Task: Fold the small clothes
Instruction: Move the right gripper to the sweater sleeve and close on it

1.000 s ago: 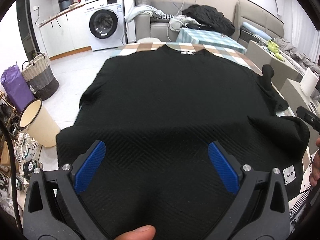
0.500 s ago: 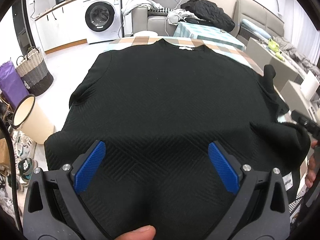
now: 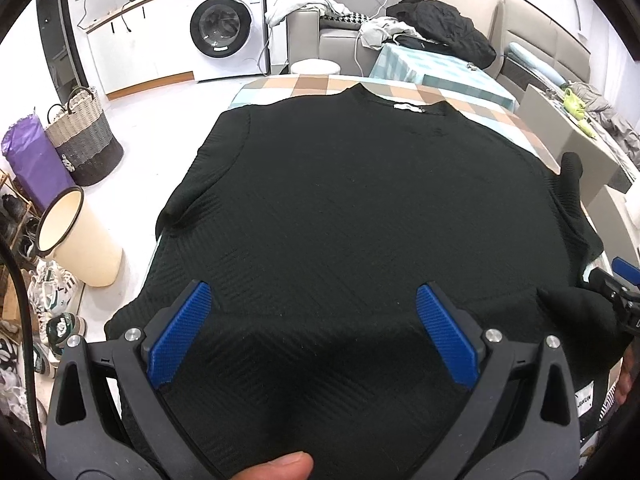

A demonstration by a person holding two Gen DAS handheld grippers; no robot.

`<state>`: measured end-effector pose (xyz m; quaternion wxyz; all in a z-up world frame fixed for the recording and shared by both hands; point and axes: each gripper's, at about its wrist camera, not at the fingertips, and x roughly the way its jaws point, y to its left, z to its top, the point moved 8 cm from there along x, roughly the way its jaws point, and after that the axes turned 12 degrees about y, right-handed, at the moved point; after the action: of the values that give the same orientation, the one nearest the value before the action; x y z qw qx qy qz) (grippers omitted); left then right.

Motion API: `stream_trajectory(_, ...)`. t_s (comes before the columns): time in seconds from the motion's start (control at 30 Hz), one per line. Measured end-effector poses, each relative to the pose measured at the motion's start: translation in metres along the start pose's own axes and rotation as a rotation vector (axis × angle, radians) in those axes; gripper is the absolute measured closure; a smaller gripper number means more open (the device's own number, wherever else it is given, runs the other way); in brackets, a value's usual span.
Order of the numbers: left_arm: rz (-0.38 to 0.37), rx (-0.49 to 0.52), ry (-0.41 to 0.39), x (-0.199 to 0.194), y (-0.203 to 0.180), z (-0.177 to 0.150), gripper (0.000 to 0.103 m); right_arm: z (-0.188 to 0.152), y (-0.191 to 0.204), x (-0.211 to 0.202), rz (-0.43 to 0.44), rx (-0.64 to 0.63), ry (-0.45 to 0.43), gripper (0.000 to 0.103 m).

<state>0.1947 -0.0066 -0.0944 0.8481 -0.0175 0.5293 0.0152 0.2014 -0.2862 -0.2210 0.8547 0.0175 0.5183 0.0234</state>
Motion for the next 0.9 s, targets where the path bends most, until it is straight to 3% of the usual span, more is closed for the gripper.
stream_trajectory(0.3, 0.021, 0.008, 0.025, 0.016, -0.003, 0.005, 0.001, 0.005, 0.000, 0.010, -0.033, -0.004, 0.030, 0.000)
stream_trajectory(0.9, 0.041, 0.036, 0.042, 0.029, -0.014, 0.023, 0.001, 0.015, -0.003, 0.036, -0.002, 0.004, 0.114, 0.000)
